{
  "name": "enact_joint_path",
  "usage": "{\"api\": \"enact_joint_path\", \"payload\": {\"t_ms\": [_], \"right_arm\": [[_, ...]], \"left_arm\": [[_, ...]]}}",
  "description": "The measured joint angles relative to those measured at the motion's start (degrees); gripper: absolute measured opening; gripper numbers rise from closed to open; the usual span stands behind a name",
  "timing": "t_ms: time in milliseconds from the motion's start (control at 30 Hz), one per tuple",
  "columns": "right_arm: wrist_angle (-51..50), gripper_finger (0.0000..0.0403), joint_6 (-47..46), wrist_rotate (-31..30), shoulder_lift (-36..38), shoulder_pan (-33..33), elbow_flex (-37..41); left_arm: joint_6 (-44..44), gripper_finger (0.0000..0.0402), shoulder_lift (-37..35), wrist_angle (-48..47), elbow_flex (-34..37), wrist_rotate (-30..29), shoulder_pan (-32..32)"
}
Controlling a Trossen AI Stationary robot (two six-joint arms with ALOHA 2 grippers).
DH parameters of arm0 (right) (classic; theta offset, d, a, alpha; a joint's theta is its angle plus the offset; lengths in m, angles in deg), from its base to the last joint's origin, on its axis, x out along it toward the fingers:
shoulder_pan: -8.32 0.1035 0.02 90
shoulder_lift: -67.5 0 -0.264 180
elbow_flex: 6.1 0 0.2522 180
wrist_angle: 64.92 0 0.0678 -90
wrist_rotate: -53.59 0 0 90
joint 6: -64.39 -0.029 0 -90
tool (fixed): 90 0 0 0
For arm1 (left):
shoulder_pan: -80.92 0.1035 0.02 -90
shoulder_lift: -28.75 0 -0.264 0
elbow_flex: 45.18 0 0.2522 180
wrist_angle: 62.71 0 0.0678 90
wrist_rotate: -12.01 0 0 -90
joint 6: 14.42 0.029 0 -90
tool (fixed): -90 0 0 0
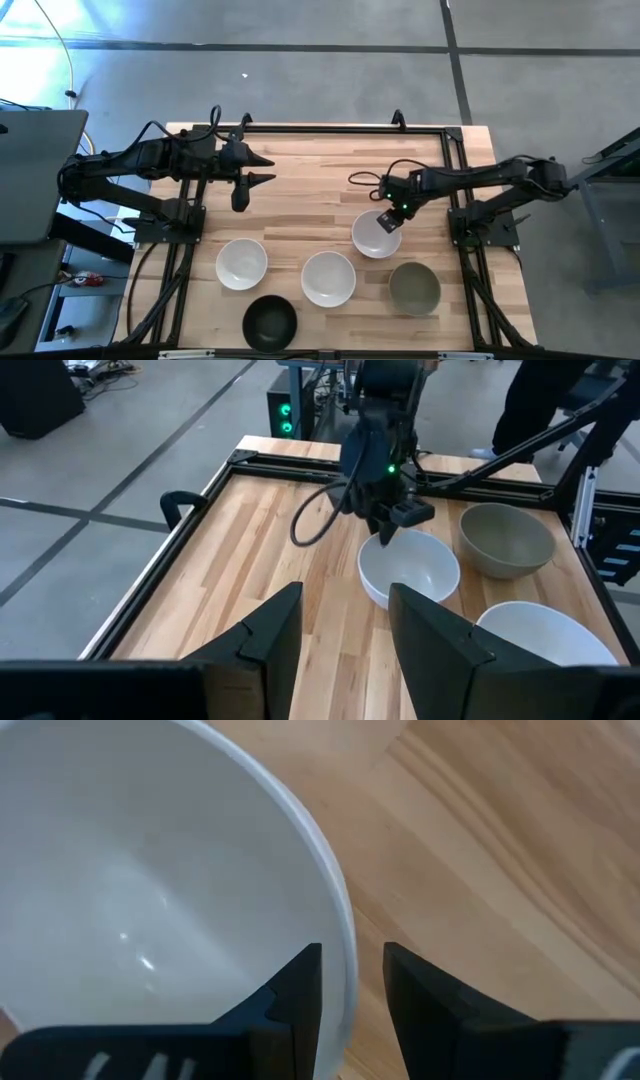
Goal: Nest bowls inside each other
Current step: Stack the right white bowl on top of the white bowl
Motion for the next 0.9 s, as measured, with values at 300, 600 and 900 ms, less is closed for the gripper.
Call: {"api": "enact_joint_path", "payload": {"t_ms": [300, 600, 900], "right_arm": [[3.38, 0.0099, 0.22, 0.81, -1.81, 0.00, -0.11], [1.04, 0.0099, 0.04, 1.88, -1.41, 0.00, -0.15], [-3.02, 0.0099, 1.40, -0.14, -0.93, 0.00, -3.43]], "left_arm": [[-0.11, 0.0141, 0.02, -0.85, 0.00, 0.02, 0.02], [0.46, 0.0141, 0.02, -0.81, 0.00, 0.04, 0.02], [0.44, 0.0141, 0.02, -0.65, -0.02, 0.15, 0.01]]}}
